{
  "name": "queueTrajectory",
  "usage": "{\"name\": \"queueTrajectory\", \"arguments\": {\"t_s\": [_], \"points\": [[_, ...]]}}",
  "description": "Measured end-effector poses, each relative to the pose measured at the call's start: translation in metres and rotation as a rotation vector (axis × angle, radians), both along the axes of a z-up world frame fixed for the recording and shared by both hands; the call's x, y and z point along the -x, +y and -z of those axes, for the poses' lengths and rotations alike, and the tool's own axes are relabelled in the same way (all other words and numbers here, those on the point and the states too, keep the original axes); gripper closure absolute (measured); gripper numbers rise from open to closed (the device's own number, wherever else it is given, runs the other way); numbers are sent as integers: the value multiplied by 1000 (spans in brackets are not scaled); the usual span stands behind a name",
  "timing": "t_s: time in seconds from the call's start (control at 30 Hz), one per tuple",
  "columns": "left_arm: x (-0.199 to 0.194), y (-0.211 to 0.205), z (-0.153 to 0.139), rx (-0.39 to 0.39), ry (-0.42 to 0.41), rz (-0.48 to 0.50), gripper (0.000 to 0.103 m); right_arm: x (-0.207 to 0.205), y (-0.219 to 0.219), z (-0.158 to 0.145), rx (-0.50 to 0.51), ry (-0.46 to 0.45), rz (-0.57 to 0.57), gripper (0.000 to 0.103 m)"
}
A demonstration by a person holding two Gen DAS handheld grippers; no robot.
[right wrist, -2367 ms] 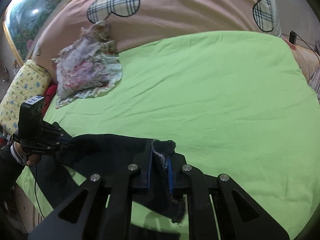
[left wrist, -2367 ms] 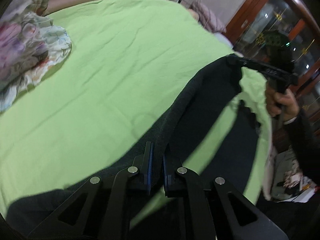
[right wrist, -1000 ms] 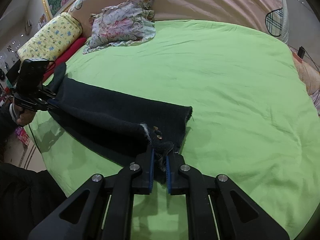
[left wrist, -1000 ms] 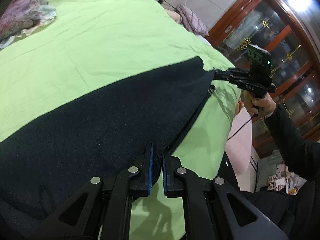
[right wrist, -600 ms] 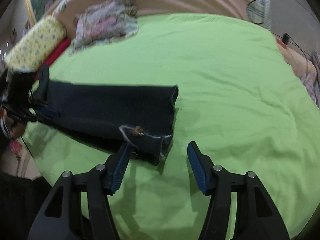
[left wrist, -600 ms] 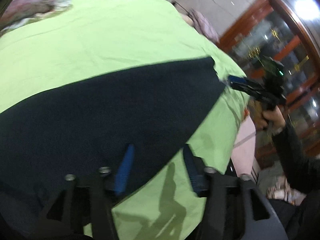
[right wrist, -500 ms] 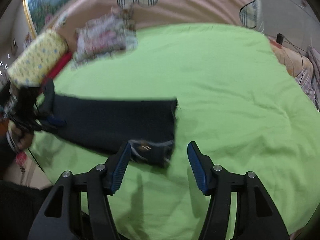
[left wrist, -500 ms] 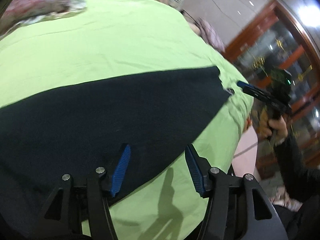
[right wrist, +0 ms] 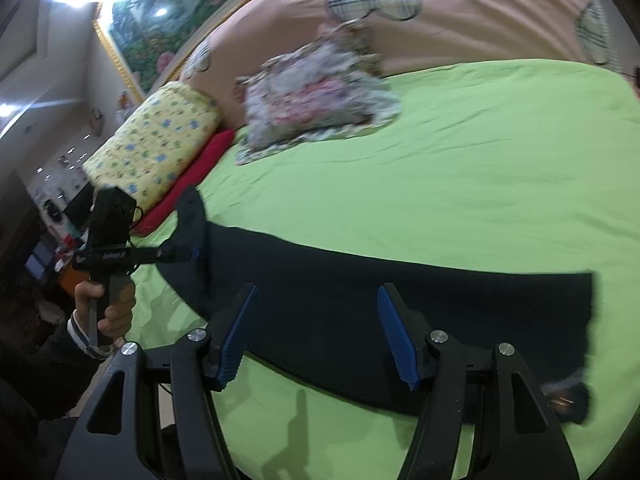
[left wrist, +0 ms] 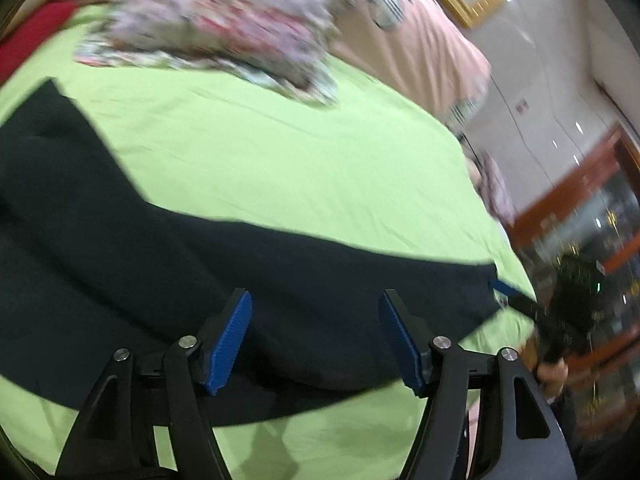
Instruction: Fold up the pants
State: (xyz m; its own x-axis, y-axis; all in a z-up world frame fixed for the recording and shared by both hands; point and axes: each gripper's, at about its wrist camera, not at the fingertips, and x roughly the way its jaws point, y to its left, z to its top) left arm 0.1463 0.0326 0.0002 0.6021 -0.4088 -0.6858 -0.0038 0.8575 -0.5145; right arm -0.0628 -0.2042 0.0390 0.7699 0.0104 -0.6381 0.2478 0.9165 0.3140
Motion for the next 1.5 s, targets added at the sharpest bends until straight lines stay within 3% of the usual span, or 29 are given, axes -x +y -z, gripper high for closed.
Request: {"name": "queueTrajectory", "arguments": {"t_s": [0.23, 0.33, 0.57, 0.7, 0.97, 1.07, 1.23, 1.4, 1.5], "points": [[-5, 72, -7, 3, 29, -220, 28, -55, 31, 21, -77, 17, -107, 40], [-11, 96, -15, -38, 45, -299, 28, -77, 42, 29, -106, 35, -149, 40], [-21, 144, -39, -86, 34, -378, 24, -124, 68, 45, -149, 79, -259, 40], [-41, 164, -41, -119, 63, -326, 24, -147, 76, 55, -187, 106, -299, 40], [-89, 186, -23, -145, 131, -117, 24, -183, 89, 66, -223, 157, -355, 40], [-89, 184, -22, -171, 141, -99, 24, -196, 93, 73, -233, 182, -366, 40], [-76, 175, -29, -291, 105, -85, 24, -210, 104, 85, -231, 215, -388, 40], [-87, 179, -22, -285, 139, -43, 24, -220, 110, 92, -224, 230, -399, 40], [-99, 173, -15, -305, 159, -8, 34, -221, 114, 92, -208, 223, -406, 40]]}}
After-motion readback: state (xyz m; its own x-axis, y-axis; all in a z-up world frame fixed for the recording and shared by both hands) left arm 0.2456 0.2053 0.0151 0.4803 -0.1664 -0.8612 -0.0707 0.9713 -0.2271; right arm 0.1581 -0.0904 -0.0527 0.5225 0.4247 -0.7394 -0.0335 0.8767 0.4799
